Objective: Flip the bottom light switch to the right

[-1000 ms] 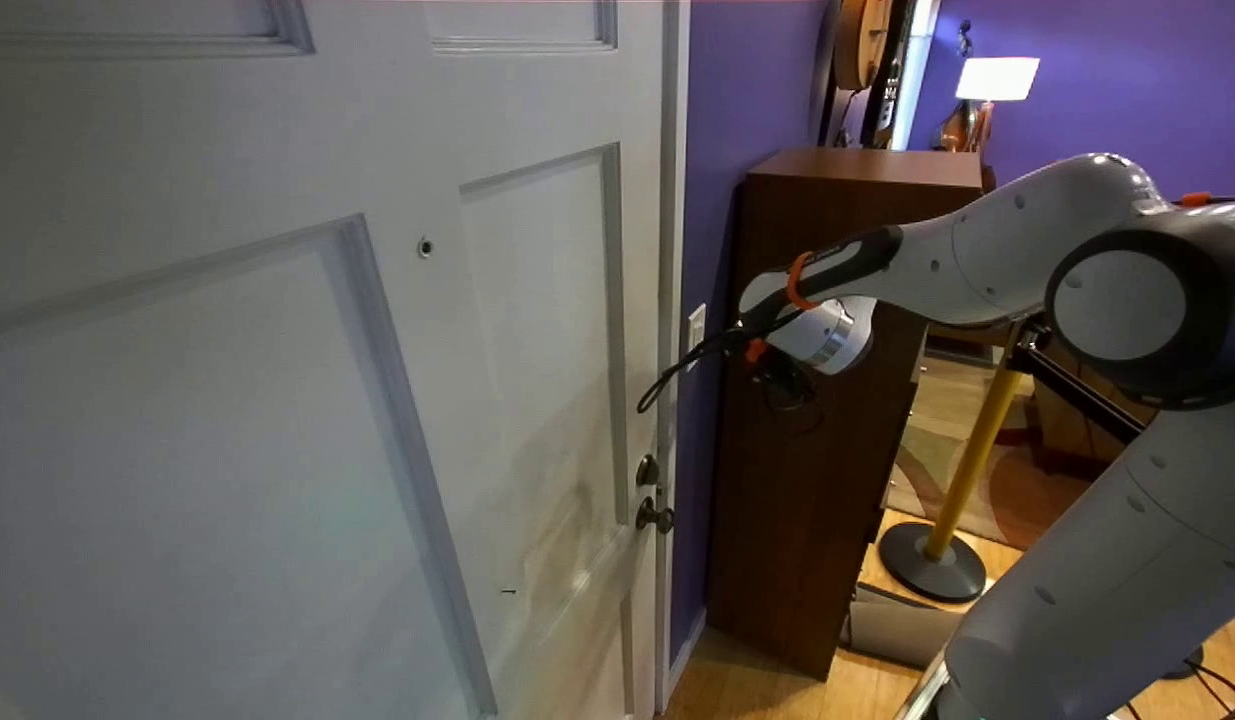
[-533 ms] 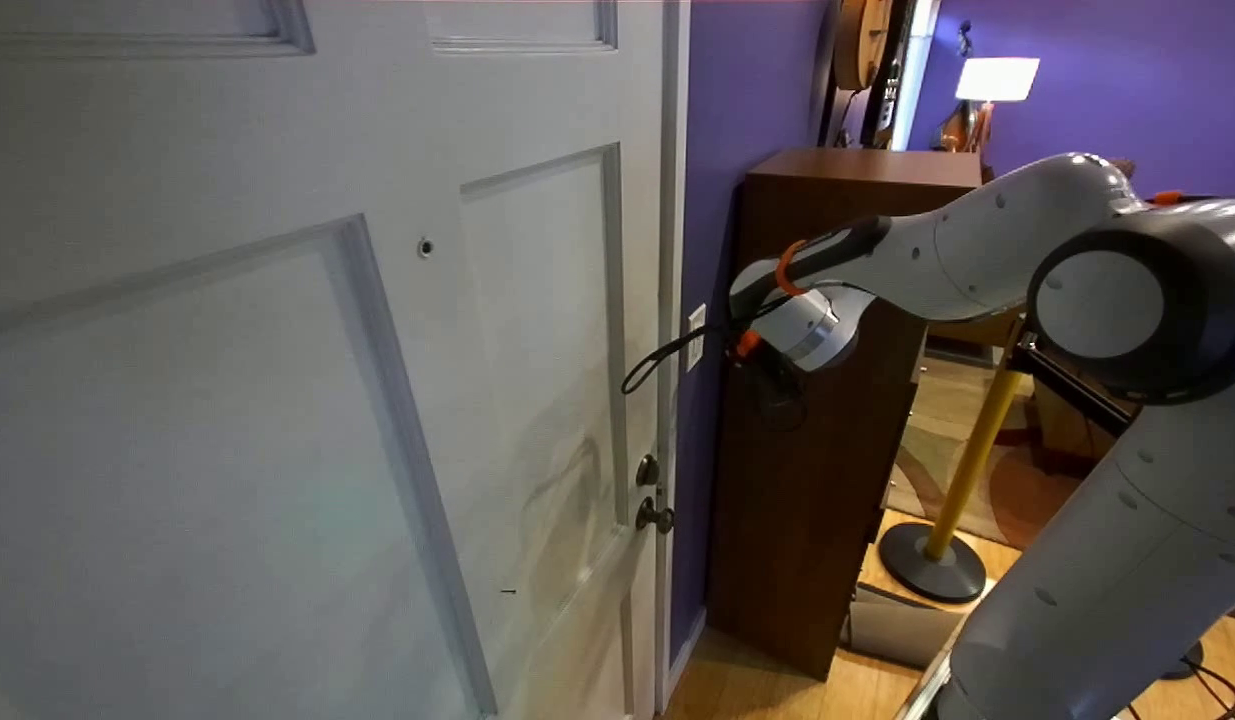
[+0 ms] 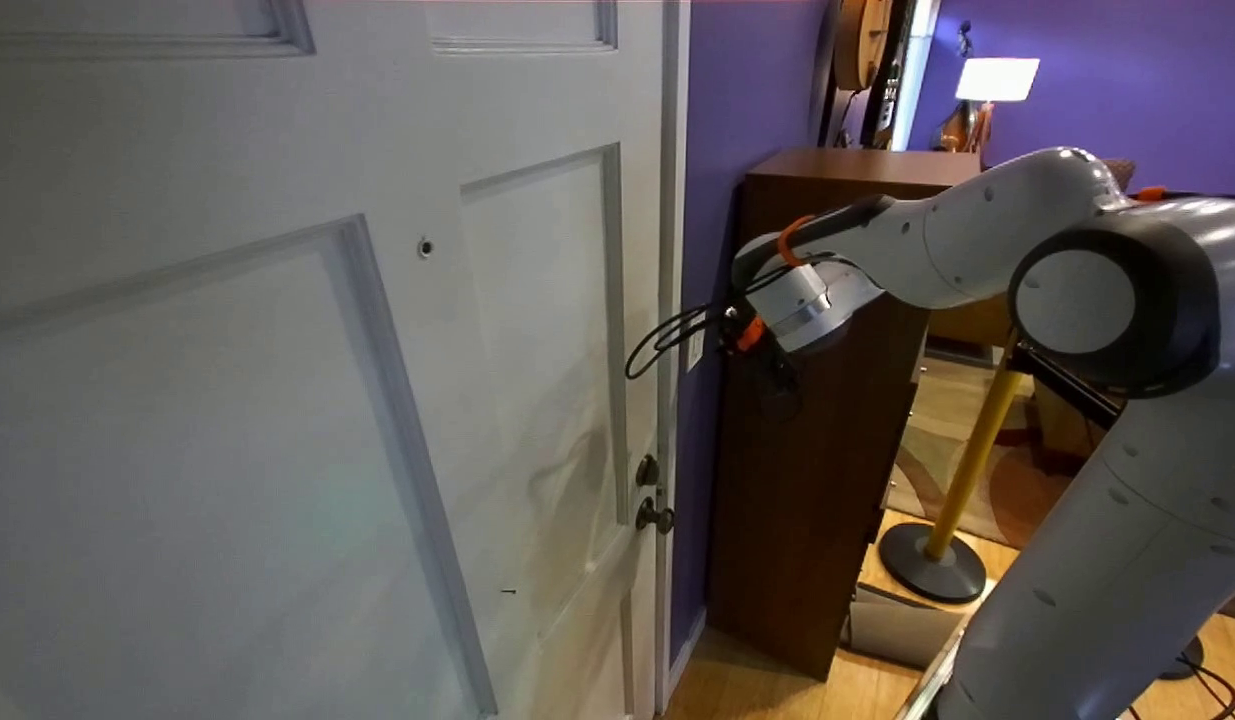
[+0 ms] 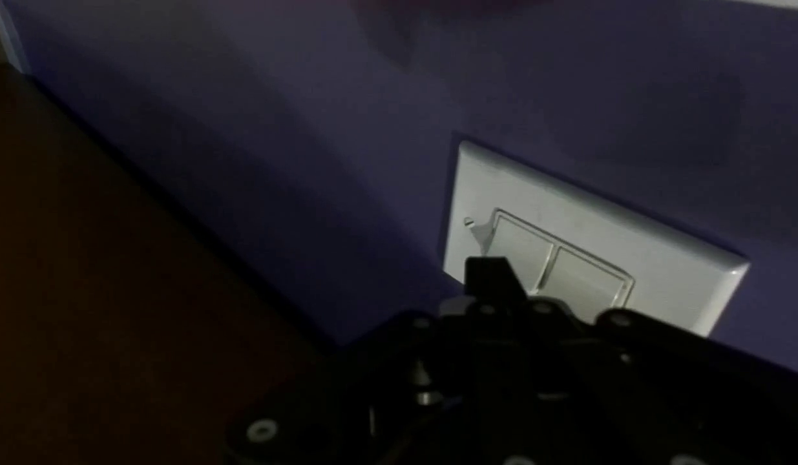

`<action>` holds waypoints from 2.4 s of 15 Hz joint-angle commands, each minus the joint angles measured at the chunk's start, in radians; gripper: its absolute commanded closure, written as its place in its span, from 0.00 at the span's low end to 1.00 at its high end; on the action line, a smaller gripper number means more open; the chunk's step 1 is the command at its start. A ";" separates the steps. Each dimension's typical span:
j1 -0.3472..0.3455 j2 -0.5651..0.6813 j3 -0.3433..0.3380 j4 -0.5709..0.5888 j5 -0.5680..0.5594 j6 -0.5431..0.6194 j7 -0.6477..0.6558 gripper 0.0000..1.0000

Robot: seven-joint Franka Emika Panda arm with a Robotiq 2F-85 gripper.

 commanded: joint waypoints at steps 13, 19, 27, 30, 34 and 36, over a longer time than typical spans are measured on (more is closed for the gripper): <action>-0.009 0.118 -0.036 0.097 0.177 -0.136 -0.202 0.99; -0.015 0.134 -0.041 0.124 0.172 -0.188 -0.209 1.00; -0.032 0.135 -0.058 0.147 0.147 -0.264 -0.245 1.00; -0.037 0.135 -0.067 0.151 0.151 -0.276 -0.262 1.00; -0.042 0.141 -0.076 0.157 0.168 -0.304 -0.277 1.00; -0.043 0.145 -0.080 0.162 0.175 -0.317 -0.283 1.00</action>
